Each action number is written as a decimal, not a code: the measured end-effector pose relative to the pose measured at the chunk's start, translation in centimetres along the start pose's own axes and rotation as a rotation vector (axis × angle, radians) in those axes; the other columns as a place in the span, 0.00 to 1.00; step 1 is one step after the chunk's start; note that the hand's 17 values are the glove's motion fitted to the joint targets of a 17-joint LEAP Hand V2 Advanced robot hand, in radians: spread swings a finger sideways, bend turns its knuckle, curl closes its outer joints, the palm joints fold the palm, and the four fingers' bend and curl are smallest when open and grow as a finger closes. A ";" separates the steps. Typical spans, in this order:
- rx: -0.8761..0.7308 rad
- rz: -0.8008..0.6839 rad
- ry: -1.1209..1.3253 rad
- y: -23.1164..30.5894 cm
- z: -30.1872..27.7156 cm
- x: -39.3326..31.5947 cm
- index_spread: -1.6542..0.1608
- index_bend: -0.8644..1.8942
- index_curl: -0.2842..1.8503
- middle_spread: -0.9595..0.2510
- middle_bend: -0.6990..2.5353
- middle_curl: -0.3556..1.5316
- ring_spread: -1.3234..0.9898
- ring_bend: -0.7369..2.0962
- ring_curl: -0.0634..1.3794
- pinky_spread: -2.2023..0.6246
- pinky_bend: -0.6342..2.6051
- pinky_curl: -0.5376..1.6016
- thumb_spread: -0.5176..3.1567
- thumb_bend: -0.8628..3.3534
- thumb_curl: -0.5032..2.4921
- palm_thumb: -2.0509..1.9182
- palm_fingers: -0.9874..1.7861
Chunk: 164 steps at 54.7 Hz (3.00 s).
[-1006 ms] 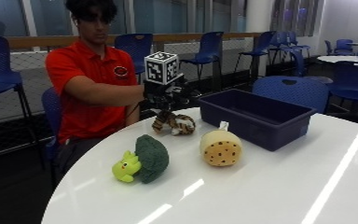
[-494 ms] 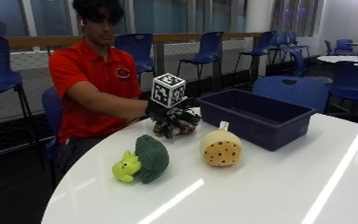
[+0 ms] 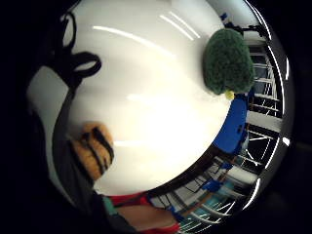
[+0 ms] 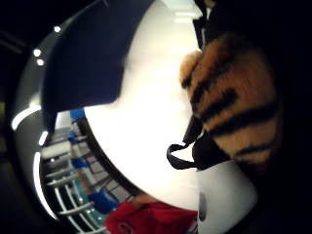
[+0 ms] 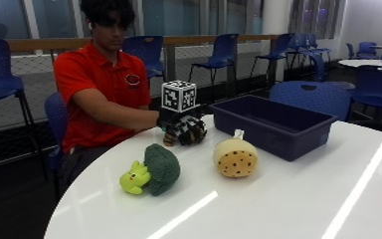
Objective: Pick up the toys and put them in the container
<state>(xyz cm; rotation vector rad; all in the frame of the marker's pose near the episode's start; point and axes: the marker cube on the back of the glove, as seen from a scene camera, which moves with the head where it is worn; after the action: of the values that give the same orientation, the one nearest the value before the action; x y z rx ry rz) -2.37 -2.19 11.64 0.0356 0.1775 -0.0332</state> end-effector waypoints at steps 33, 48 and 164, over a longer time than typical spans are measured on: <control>0.088 -0.021 -0.053 -5.8 -10.0 -0.6 0.68 0.37 0.28 0.41 0.37 0.37 0.37 0.63 0.35 0.61 0.51 0.43 0.36 0.23 0.40 0.68 0.73; 0.122 -0.075 0.050 -10.8 -17.2 -4.5 0.67 0.37 0.29 0.39 0.36 0.39 0.37 0.62 0.36 0.61 0.51 0.44 0.34 0.22 0.43 0.68 0.72; -0.158 0.290 -0.103 -6.7 -4.1 24.1 0.72 0.37 0.25 0.76 0.25 0.29 0.60 0.31 0.17 0.83 0.53 0.42 0.42 0.19 0.24 0.49 0.27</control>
<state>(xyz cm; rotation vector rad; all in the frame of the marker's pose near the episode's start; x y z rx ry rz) 20.42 -9.42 3.16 -0.0976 0.0702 0.2674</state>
